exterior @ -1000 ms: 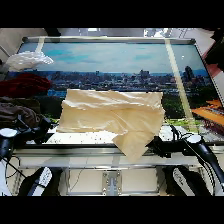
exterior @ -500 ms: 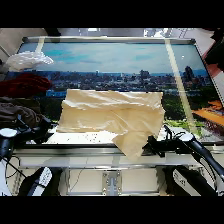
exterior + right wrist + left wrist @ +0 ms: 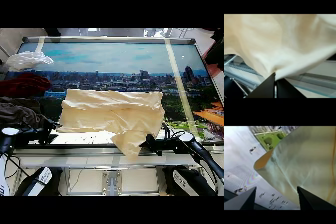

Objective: Fold the shirts.

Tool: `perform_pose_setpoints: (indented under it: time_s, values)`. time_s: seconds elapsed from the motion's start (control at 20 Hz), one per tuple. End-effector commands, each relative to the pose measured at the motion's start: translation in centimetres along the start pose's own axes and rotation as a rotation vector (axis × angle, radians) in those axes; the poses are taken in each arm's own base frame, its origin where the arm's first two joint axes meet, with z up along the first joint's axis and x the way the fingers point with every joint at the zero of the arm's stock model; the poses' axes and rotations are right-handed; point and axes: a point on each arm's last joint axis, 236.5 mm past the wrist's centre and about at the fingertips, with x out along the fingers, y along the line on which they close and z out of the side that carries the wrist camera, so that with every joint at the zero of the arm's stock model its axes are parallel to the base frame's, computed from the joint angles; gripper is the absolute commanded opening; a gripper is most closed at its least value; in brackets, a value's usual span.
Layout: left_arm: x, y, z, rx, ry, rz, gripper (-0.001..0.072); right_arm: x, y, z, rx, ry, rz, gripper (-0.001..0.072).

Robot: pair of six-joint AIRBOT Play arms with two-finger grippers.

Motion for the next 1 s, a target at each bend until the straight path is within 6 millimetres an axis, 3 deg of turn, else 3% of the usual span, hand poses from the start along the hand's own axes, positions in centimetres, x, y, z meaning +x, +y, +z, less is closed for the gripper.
perform_pose_setpoints:
  time_s: [0.0,0.1,0.15,0.2,0.3,0.35,0.45,0.55,0.65,0.8,0.95]
  values:
    - [1.4,0.5,0.4,-0.024,0.026,-0.002,0.0578,-0.4,1.1,0.2,-0.018,-0.025,0.033,0.0022]
    - [2.0,0.3,1.5,-0.032,-0.005,-0.021,0.0578,-0.6,2.0,0.4,-0.015,-0.040,0.068,0.0022]
    - [2.1,0.0,2.2,-0.030,-0.033,-0.039,0.0536,-0.9,2.5,0.6,-0.028,-0.051,0.076,0.0022]
    - [2.1,-0.4,3.0,-0.027,-0.065,-0.056,0.0438,-1.3,3.1,1.0,-0.048,-0.068,0.085,0.0022]
    - [2.0,-1.2,3.8,-0.009,-0.097,-0.091,0.0405,-2.5,4.9,2.1,-0.105,-0.117,0.105,0.0021]
    - [2.0,-1.5,3.8,0.001,-0.099,-0.101,0.0328,-3.2,5.8,2.6,-0.139,-0.142,0.109,0.0021]
    - [1.9,-1.8,3.8,0.064,-0.101,-0.110,0.0039,-4.7,7.2,3.6,-0.207,-0.189,0.103,0.0021]
    - [1.7,-3.5,3.3,0.144,-0.090,-0.179,0.0012,-5.5,8.3,4.2,-0.239,-0.212,0.109,0.0021]
    - [0.6,-6.5,2.6,0.258,-0.078,-0.286,0.0010,-5.9,8.9,4.3,-0.257,-0.220,0.114,0.0021]
    - [-3.3,-9.6,1.2,0.497,-0.075,-0.313,0.0009,-7.3,9.9,3.4,-0.347,-0.205,0.086,0.0020]
    - [-8.5,-11.0,3.4,0.647,-0.280,-0.191,0.0008,-10.2,10.7,3.7,-0.424,-0.288,0.017,0.0020]
